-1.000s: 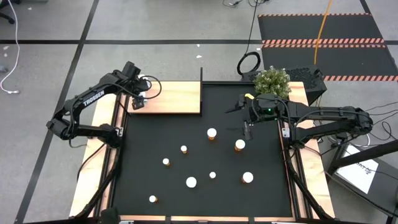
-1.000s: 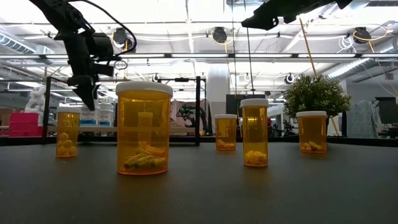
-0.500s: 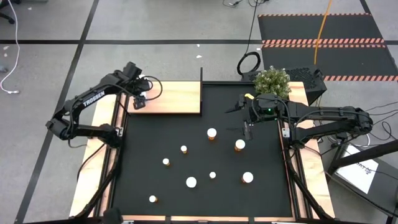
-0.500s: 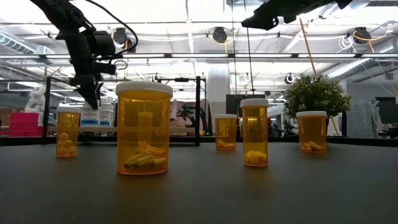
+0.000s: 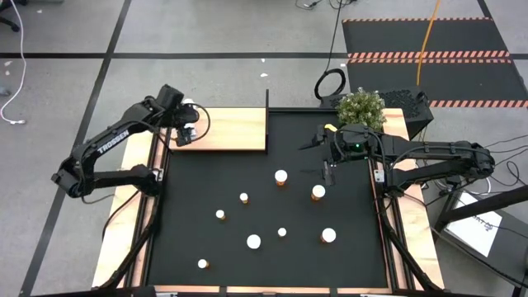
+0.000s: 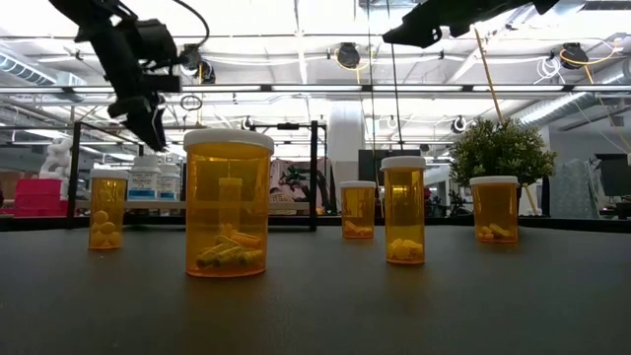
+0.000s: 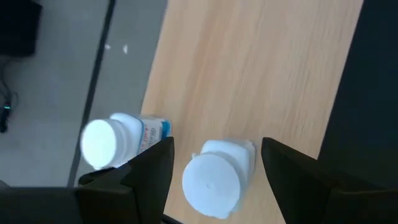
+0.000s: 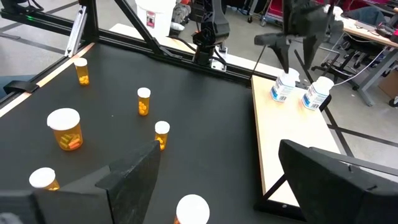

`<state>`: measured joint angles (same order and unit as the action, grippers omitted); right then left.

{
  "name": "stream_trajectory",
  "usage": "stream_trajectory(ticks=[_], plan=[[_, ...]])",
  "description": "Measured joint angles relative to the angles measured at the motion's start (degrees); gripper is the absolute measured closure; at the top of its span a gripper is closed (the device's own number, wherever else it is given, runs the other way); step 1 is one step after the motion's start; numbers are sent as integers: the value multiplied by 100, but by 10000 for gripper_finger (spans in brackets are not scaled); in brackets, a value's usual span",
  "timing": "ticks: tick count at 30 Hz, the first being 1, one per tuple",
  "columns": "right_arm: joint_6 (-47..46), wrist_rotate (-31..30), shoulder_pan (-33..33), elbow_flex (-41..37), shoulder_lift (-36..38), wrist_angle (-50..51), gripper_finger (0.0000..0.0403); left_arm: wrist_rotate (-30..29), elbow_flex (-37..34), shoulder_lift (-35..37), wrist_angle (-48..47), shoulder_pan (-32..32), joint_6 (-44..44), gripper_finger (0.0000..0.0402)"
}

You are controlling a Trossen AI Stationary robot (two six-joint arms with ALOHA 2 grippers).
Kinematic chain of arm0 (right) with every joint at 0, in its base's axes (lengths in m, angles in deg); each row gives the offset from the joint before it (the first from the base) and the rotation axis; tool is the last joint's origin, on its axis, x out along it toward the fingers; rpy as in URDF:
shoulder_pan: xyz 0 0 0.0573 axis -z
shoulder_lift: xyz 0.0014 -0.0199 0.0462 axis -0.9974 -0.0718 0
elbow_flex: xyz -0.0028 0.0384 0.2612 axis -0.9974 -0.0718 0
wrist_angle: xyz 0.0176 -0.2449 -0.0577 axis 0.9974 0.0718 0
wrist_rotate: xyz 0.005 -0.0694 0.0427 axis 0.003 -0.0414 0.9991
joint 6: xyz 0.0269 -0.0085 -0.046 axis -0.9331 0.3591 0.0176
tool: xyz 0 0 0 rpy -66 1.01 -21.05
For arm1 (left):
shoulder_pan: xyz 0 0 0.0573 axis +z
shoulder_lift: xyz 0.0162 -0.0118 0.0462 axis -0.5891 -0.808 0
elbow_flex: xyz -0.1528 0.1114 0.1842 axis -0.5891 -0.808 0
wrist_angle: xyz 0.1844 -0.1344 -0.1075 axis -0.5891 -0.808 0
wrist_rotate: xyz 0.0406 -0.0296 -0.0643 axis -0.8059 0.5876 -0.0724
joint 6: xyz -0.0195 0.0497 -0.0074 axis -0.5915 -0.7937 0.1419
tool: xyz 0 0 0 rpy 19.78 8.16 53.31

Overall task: Pick and place medicine bottles onto shelf by color
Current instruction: Put the white pill bottle on the shelf aligned with the other white pill bottle on the shelf

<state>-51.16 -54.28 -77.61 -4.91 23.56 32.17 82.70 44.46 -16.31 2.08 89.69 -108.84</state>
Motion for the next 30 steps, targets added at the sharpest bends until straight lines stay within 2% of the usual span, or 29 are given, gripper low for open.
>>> stream_trajectory(ticks=[8,10,14,18,23,27,30], plan=[[-19,0,-1,0,1,0,83,-21,4,508,-324,-838,1175,159],[-86,0,0,0,0,0,83,-246,7,527,-516,-1139,1528,166],[-130,-1,0,0,0,0,83,-1019,6,489,-1017,-1656,2171,208],[-131,1,0,0,0,0,83,-1563,-204,431,-1033,-1862,2558,264],[-177,-1,-4,0,0,0,83,-1774,-855,387,-501,-1809,2570,320],[-150,-1,-4,0,0,-2,83,-1838,-1228,389,-34,-1735,2602,349],[-127,-1,-4,0,0,-103,83,-2296,-1426,389,367,-1726,2672,366]])
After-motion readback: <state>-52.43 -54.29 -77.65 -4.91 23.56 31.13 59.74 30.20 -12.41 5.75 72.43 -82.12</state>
